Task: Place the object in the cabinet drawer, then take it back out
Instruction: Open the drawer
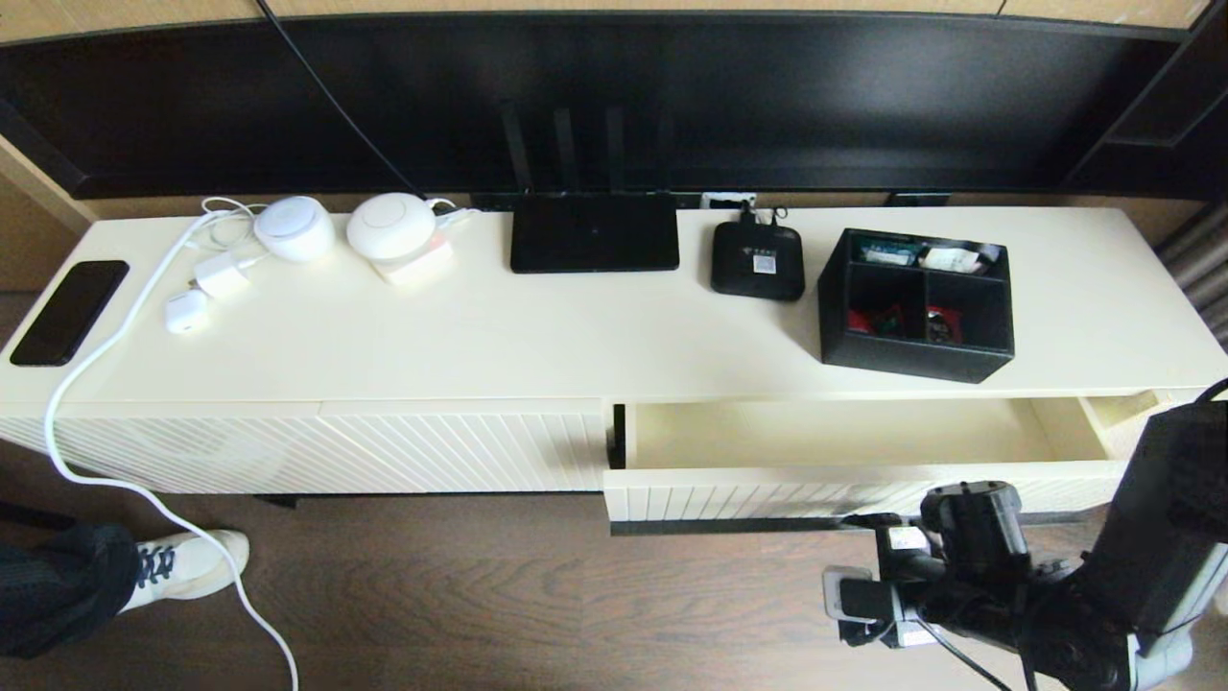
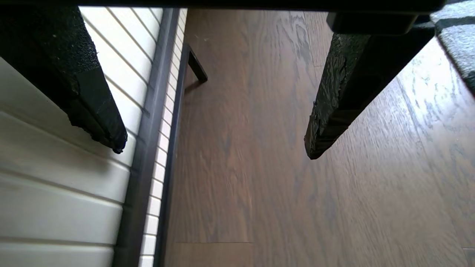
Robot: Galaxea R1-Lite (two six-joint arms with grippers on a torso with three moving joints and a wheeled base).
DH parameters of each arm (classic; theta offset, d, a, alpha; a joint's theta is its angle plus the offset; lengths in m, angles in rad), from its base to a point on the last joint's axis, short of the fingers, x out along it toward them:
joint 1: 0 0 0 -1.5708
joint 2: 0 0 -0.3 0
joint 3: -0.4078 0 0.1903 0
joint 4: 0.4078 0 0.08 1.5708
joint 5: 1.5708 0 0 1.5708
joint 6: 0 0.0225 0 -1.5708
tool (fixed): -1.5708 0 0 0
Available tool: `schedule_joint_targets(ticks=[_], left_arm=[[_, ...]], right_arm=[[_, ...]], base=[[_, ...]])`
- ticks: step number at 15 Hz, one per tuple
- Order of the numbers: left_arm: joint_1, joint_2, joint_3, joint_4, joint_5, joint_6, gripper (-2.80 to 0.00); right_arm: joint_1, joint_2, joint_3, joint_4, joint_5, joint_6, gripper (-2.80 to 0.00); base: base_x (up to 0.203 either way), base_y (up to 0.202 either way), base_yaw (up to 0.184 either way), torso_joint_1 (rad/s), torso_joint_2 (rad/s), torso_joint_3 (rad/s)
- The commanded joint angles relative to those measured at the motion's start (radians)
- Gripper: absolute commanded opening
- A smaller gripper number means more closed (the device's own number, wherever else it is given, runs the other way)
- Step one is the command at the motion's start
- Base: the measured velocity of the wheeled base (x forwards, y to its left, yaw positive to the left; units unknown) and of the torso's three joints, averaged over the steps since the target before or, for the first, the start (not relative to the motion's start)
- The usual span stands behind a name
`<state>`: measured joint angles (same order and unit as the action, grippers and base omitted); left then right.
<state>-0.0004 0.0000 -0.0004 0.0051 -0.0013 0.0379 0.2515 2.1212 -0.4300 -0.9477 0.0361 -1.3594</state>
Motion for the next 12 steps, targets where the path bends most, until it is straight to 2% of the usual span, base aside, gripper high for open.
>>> schedule_joint_targets(ticks=[1, 4, 6, 7, 8, 12], left_arm=[[0.0, 0.002, 0.0, -0.001, 0.0, 0.0, -2.8], [0.0, 0.002, -0.001, -0.001, 0.0, 0.0, -2.8], [0.0, 0.002, 0.0, -0.001, 0.0, 0.0, -2.8], [0.0, 0.002, 0.0, -0.001, 0.0, 0.0, -2.8], [0.0, 0.002, 0.0, -0.001, 0.0, 0.0, -2.8], [0.0, 0.002, -0.001, -0.001, 0.0, 0.0, -2.8]], right_arm=[[0.002, -0.093, 0.03, 0.008, 0.005, -0.009, 0.0], [0.0, -0.226, 0.053, 0.113, 0.008, -0.009, 0.0], [-0.003, -0.342, 0.054, 0.256, 0.024, -0.009, 0.0], [-0.007, -0.405, 0.05, 0.357, 0.041, -0.01, -0.93], [-0.013, -0.465, 0.047, 0.447, 0.052, -0.011, -2.8], [-0.071, -0.682, 0.04, 0.712, 0.078, -0.007, -2.8]], base=[[0.0, 0.0, 0.0, 0.0, 0.0, 0.0], [0.0, 0.0, 0.0, 0.0, 0.0, 0.0], [0.0, 0.0, 0.0, 0.0, 0.0, 0.0], [0.0, 0.0, 0.0, 0.0, 0.0, 0.0], [0.0, 0.0, 0.0, 0.0, 0.0, 0.0], [0.0, 0.0, 0.0, 0.0, 0.0, 0.0]])
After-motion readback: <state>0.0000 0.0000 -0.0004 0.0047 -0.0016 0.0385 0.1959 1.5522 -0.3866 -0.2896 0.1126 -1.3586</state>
